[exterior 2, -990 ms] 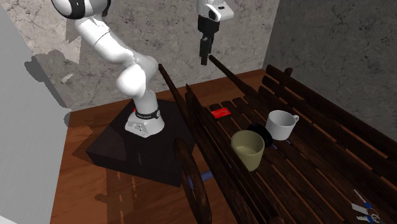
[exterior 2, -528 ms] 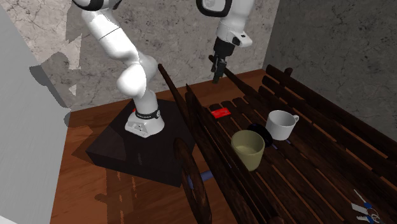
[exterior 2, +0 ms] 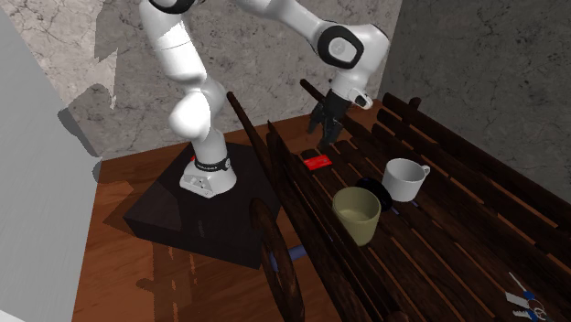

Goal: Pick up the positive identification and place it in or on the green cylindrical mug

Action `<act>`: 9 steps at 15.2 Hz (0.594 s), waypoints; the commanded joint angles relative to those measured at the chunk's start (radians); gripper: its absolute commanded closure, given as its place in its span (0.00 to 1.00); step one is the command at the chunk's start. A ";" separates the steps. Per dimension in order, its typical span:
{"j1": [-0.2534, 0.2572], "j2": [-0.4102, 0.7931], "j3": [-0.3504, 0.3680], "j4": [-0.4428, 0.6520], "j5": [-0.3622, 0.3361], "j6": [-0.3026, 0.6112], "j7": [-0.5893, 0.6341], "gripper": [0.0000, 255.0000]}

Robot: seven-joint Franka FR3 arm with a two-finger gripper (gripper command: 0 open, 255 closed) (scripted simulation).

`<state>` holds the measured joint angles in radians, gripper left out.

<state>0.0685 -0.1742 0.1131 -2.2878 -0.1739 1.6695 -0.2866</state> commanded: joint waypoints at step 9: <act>0.001 0.134 0.006 -0.071 -0.101 0.119 -0.030 0.00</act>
<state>0.0721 -0.0444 0.1222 -2.3463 -0.2697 1.7717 -0.3170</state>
